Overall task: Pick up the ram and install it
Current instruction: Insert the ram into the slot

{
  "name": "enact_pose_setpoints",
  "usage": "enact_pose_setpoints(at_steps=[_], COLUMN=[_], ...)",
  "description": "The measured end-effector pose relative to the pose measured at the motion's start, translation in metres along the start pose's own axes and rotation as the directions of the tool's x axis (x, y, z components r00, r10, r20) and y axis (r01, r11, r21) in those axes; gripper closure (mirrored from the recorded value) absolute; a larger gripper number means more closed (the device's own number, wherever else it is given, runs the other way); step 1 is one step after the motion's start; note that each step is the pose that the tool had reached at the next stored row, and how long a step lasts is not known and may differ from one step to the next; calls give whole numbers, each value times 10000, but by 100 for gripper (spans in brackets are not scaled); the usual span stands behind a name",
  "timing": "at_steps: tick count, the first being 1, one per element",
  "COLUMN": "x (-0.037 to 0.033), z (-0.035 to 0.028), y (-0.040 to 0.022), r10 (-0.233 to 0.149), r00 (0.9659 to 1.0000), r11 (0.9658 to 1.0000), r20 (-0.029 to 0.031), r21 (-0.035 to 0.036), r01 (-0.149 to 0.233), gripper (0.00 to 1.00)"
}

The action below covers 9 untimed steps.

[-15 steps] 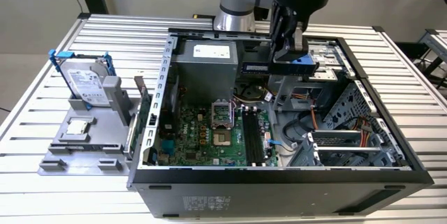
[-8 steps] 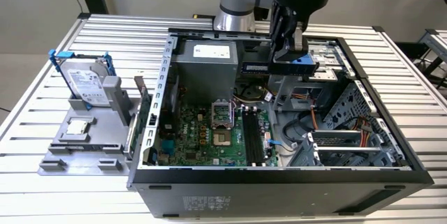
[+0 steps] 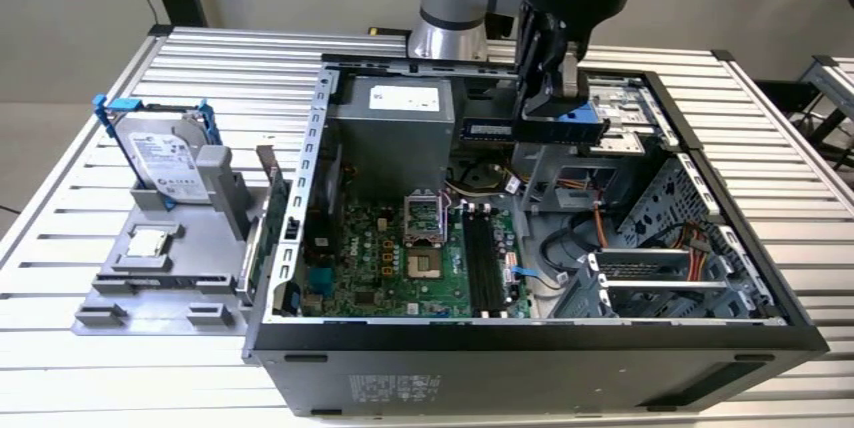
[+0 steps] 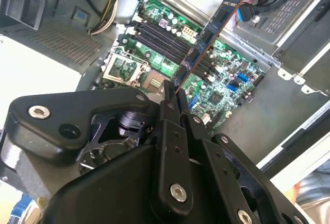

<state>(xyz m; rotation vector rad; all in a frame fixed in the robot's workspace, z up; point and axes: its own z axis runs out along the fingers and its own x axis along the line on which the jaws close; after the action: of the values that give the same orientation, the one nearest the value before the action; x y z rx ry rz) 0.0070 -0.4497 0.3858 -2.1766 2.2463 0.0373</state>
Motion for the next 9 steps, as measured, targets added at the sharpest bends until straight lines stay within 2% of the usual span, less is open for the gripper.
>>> enact_pose_setpoints(at_steps=[4, 9], x=[0, 0], z=[0, 0], y=[0, 0], r10=[160, 737], r00=[9999, 9973], r11=[9999, 9973], r20=[2, 6], r21=[4, 19], r01=[-160, -737], gripper=[100, 100])
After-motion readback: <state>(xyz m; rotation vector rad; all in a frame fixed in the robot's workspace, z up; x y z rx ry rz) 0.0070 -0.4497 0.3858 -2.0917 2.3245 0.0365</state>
